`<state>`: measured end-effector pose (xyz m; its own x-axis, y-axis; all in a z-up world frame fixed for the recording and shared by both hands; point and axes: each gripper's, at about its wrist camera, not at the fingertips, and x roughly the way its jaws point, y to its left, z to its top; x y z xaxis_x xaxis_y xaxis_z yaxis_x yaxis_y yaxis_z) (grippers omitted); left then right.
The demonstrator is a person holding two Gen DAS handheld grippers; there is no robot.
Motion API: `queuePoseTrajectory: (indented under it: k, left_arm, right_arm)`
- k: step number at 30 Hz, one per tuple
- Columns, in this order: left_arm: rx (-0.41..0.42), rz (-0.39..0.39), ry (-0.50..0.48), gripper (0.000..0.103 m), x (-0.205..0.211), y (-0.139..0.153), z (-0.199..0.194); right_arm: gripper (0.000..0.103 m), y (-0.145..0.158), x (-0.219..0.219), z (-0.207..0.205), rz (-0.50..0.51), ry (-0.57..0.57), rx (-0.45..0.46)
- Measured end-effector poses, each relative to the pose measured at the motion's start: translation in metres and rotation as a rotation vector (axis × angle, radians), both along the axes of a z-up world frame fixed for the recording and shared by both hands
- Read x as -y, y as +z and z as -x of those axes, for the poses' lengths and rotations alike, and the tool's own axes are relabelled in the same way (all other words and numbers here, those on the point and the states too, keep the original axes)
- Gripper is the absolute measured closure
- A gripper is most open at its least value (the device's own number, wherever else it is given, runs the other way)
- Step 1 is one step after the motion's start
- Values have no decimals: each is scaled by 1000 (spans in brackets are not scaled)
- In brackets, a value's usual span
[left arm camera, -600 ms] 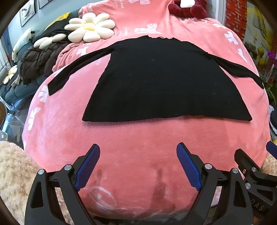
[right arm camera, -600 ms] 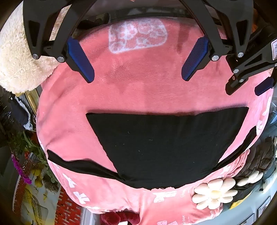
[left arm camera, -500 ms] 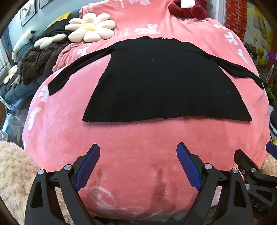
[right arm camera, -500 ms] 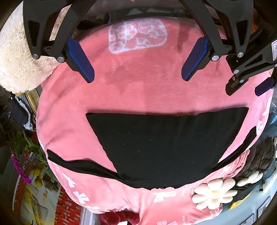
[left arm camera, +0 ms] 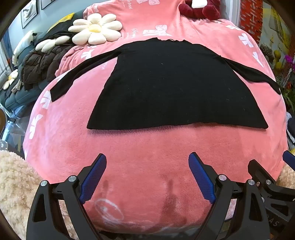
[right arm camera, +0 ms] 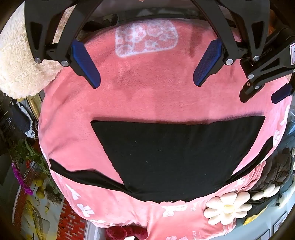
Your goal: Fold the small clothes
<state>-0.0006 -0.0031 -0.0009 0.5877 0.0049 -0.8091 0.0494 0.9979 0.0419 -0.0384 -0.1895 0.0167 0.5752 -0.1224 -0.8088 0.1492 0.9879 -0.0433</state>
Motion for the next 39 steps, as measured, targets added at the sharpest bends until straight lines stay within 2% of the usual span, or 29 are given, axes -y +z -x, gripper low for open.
queuePoseTrajectory:
  k: [39]
  left_arm:
    - [1, -12, 1, 15, -2, -2, 2]
  right_arm:
    - [5, 2, -4, -2, 7, 6, -1]
